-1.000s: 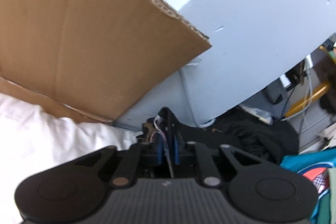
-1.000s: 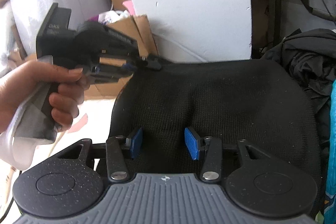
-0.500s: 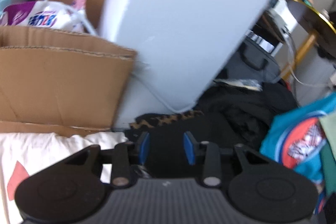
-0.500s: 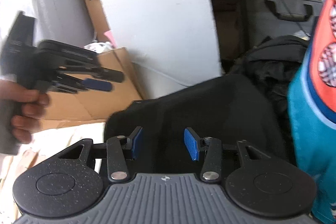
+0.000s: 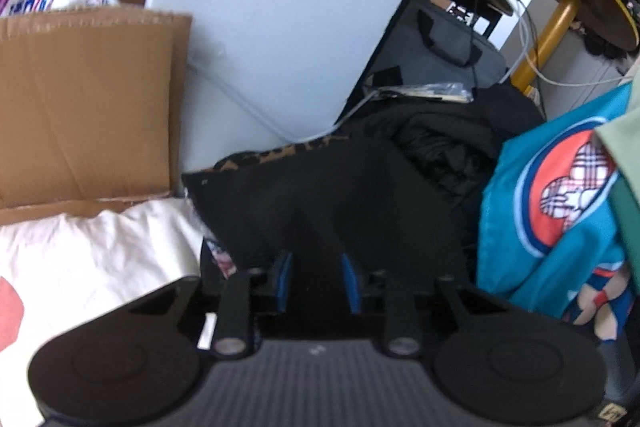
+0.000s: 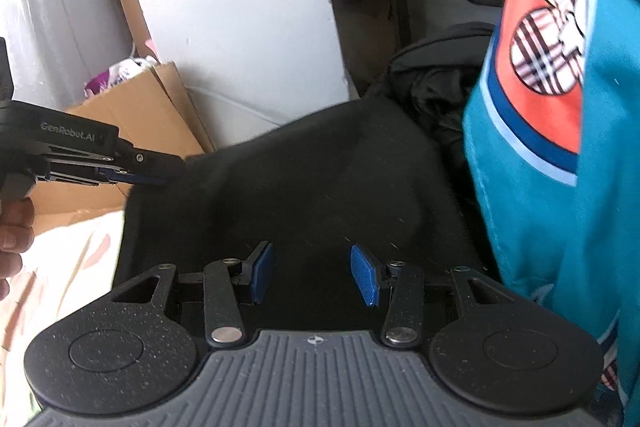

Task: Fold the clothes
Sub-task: 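Press the open grippers on the black shorts to flatten them on the pile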

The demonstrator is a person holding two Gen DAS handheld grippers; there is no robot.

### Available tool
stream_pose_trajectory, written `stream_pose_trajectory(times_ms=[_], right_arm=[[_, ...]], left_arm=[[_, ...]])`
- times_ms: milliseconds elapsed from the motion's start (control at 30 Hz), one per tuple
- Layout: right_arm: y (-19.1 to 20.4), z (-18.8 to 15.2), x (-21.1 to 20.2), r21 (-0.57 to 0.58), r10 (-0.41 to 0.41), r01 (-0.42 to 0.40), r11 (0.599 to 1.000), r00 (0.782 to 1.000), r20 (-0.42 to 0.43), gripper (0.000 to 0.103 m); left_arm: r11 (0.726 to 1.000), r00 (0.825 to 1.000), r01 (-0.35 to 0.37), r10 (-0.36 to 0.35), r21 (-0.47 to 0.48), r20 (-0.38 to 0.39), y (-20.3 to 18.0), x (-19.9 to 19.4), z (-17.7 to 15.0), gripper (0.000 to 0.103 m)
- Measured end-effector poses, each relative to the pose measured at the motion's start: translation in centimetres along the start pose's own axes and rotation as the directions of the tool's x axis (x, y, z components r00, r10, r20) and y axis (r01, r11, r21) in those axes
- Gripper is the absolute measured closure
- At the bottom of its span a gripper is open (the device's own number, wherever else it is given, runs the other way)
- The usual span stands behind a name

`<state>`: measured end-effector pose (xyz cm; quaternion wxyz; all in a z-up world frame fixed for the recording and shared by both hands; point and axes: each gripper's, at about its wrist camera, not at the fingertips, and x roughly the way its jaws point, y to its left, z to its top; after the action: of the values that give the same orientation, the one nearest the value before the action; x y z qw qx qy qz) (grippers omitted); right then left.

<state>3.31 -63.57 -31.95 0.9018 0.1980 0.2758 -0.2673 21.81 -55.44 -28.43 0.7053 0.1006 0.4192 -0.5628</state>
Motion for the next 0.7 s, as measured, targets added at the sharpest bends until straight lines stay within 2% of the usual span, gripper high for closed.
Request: stream_pose_trajectory(times_ms=[67, 133, 233, 367, 467, 700], right_arm=[[-0.4, -0.5, 0.2, -0.01, -0.012, 0.012, 1.0, 1.0, -0.02, 0.053], [-0.8, -1.0, 0.2, -0.013, -0.025, 0.025, 1.0, 0.999, -0.031, 0.053], [-1.7, -1.7, 0.1, -0.013, -0.044, 0.043, 0.999, 0.998, -0.04, 0.053], [-3.0, -2.8, -0.2, 0.004, -0.072, 0.072, 0.997, 0.996, -0.059, 0.053], [-3.9, -3.9, -0.7, 0.01, -0.086, 0.087, 0.996, 0.994, -0.07, 0.053], [-6.0, -6.3, -2.1, 0.039, -0.128, 0.133, 0.99, 0.985, -0.116, 0.053]], left_arm=[[1.0, 1.0, -0.015, 0.015, 0.015, 0.005, 0.4, 0.5, -0.4, 0.084], [0.999, 0.999, -0.033, 0.033, 0.035, 0.001, 0.6, 0.8, -0.6, 0.087], [0.999, 0.999, -0.043, 0.042, 0.03, 0.004, 1.3, 1.2, -0.7, 0.1], [0.999, 0.999, -0.034, 0.034, -0.011, 0.001, 2.3, 1.9, -0.7, 0.1], [0.996, 0.998, -0.066, 0.066, 0.059, 0.007, 1.4, 2.1, -0.5, 0.1], [0.992, 0.996, -0.091, 0.09, 0.09, 0.004, -0.6, 0.1, 0.1, 0.1]])
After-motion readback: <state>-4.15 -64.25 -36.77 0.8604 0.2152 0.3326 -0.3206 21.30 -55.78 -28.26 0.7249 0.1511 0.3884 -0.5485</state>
